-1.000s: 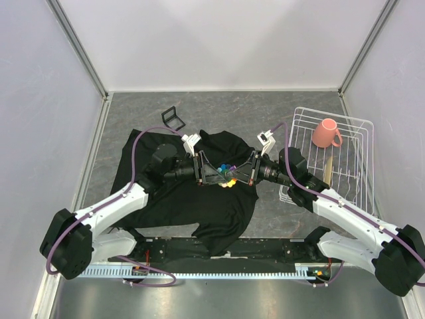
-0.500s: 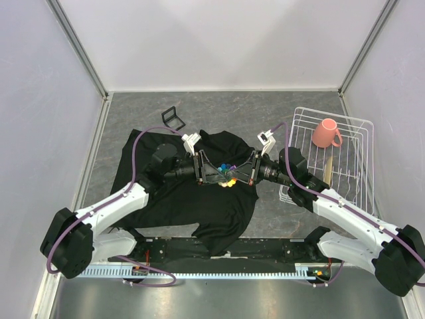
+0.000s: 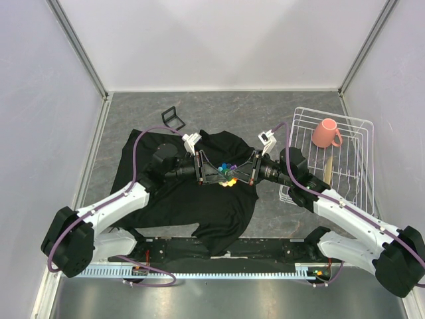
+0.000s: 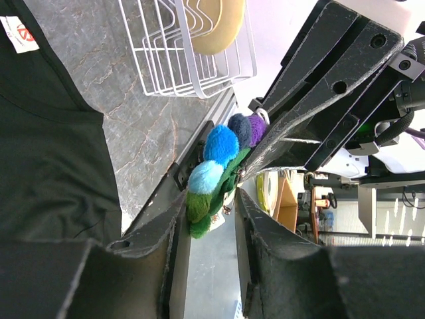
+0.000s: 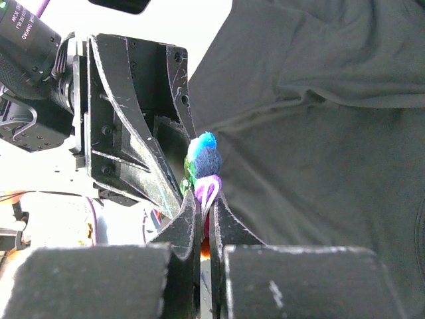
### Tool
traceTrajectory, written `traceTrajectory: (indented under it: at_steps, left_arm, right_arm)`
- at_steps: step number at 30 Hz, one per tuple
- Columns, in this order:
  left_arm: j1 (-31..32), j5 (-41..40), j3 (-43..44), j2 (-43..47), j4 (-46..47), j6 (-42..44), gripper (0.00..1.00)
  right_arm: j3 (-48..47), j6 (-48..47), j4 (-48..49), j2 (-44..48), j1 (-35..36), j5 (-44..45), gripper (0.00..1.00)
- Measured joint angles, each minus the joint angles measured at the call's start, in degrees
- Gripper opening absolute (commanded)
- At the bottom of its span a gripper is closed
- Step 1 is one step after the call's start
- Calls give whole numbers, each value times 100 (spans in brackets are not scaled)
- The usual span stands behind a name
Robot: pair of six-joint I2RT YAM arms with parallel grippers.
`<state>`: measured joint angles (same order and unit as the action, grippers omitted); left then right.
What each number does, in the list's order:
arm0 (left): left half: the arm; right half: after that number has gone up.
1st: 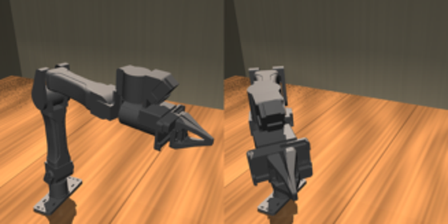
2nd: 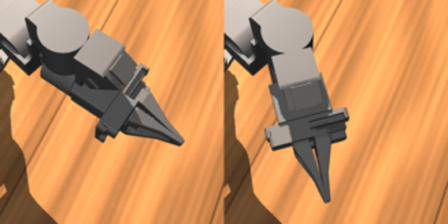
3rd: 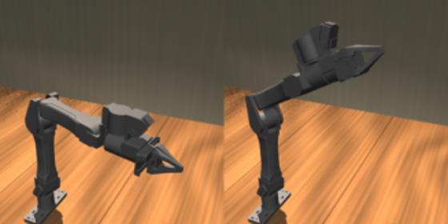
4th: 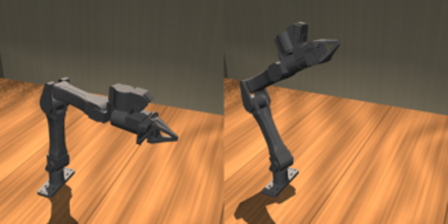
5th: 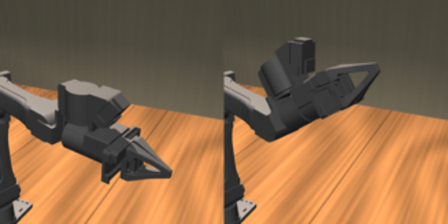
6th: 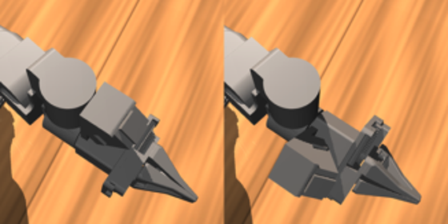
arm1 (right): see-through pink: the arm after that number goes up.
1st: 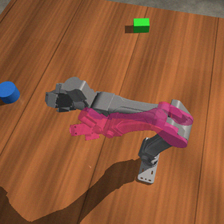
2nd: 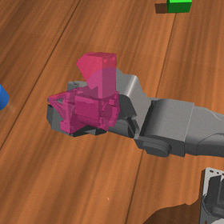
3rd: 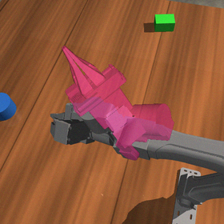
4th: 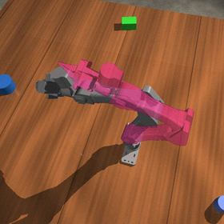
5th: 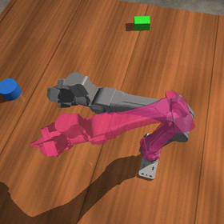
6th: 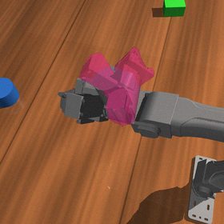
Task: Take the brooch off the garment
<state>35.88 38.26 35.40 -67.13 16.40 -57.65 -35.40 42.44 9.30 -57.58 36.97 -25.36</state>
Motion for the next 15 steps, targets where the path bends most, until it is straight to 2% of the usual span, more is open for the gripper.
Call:
traceTrajectory:
  at_steps: [15]
  left_arm:
    - [-15, 295, 0, -94, 96, 4, 37]
  right_arm:
    - [0, -11, 55, -37, -2, -173, 0]
